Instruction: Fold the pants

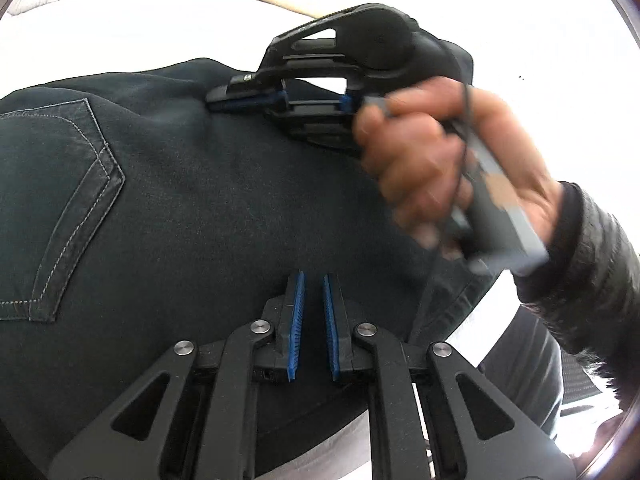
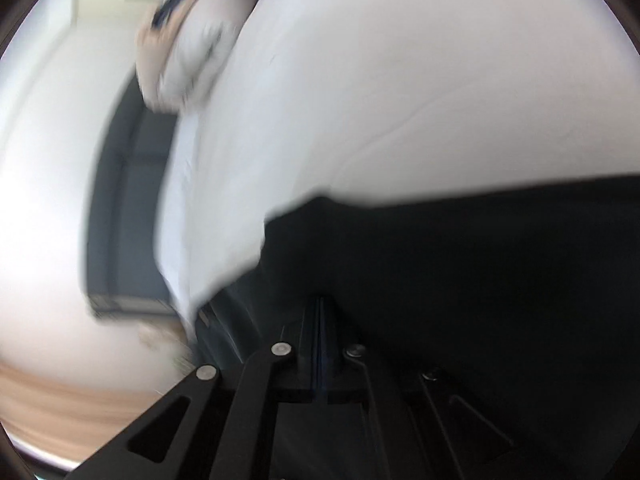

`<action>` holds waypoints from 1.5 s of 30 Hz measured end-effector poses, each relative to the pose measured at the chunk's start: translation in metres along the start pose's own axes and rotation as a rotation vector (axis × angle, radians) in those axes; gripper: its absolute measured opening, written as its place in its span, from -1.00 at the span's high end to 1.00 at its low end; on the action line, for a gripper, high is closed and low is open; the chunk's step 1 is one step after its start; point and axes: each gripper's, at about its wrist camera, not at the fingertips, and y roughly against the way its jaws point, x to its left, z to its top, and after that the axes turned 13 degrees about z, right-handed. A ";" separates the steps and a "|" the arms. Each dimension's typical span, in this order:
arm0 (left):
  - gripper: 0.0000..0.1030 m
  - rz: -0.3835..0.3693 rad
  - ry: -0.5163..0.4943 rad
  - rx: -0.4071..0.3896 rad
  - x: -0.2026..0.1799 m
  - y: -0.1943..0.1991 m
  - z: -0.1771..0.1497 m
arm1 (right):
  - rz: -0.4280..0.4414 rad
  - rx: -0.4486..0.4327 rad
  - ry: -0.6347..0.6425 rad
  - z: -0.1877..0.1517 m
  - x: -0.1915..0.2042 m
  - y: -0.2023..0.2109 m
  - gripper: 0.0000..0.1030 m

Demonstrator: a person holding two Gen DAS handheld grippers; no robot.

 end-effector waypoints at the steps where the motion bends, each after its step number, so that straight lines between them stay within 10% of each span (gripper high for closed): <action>1: 0.82 -0.003 0.003 -0.001 0.001 -0.001 0.000 | -0.007 -0.033 0.010 0.005 0.001 0.001 1.00; 8: 0.82 -0.010 0.007 0.005 0.013 0.002 0.003 | -0.062 -0.153 0.078 0.013 0.029 0.019 0.91; 15: 0.81 -0.005 0.002 0.002 0.013 0.000 0.000 | 0.001 0.061 0.158 -0.055 0.026 0.040 0.90; 28: 0.82 0.022 -0.010 0.007 -0.001 0.003 0.007 | -0.165 -0.475 -0.002 -0.029 -0.041 0.232 0.94; 36: 0.81 0.027 -0.011 0.006 -0.003 0.004 0.004 | -0.103 -0.293 0.078 -0.092 -0.018 0.247 0.75; 45: 0.81 0.044 -0.019 0.005 -0.008 0.006 0.004 | -0.205 -0.537 0.001 -0.060 -0.065 0.292 1.00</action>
